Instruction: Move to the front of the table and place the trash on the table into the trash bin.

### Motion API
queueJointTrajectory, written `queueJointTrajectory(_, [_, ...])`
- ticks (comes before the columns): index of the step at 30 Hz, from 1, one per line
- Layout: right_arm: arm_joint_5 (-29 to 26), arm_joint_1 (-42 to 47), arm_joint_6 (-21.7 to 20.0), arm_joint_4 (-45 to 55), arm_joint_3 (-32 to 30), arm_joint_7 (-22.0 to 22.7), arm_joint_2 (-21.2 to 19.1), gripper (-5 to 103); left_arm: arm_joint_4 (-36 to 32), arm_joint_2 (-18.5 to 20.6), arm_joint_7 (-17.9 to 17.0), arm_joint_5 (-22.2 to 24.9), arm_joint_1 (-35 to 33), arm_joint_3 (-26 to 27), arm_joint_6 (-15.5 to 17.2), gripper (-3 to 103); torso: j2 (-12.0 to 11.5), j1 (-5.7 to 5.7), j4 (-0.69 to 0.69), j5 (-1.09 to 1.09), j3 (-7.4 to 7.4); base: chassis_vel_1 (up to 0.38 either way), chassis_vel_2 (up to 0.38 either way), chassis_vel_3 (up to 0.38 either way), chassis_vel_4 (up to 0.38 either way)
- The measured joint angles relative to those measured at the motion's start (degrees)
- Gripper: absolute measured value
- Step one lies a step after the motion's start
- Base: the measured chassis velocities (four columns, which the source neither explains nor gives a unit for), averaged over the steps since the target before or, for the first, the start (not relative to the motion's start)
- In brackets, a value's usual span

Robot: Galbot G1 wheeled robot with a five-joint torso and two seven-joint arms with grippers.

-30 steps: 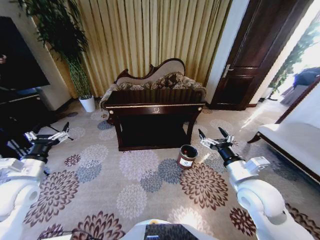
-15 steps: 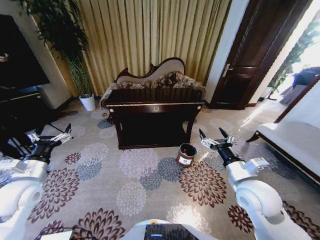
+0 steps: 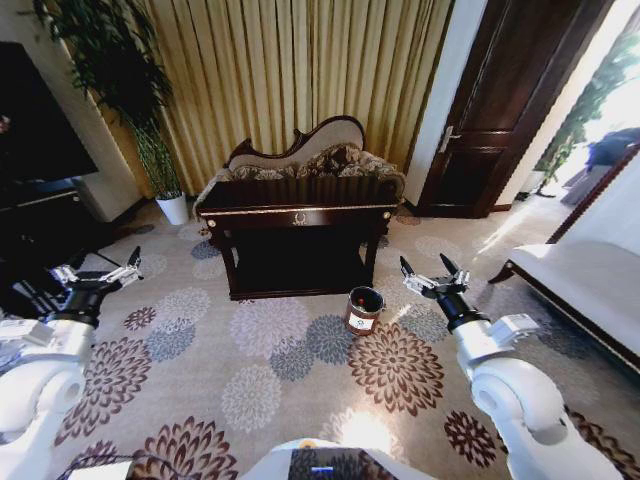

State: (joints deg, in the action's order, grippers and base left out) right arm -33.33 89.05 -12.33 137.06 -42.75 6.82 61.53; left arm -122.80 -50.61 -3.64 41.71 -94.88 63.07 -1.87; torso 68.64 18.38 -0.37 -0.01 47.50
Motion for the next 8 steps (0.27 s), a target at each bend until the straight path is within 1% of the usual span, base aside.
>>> queueJointTrajectory(2, [0.2,0.0,0.0,-0.2,0.1,0.0,0.0,100,0.2,0.0,-0.1,0.0,0.0,0.0,-0.1,100,0.0,0.00,0.02,-0.05,0.00,0.101,-0.025,-0.076,0.020])
queueJointTrajectory(5, [0.3,0.0,0.0,-0.4,0.1,0.0,0.1,100,0.3,0.0,-0.1,0.0,0.0,0.0,-0.2,100,0.0,0.00,0.00,0.00,0.00,0.120,-0.053,-0.116,0.068])
queueJointTrajectory(8, [0.4,-0.2,0.0,-0.5,0.2,0.0,0.1,100,0.3,-0.1,-0.1,0.1,0.0,0.0,-0.2,100,0.0,0.00,0.00,0.00,0.00,0.121,-0.142,-0.133,0.100])
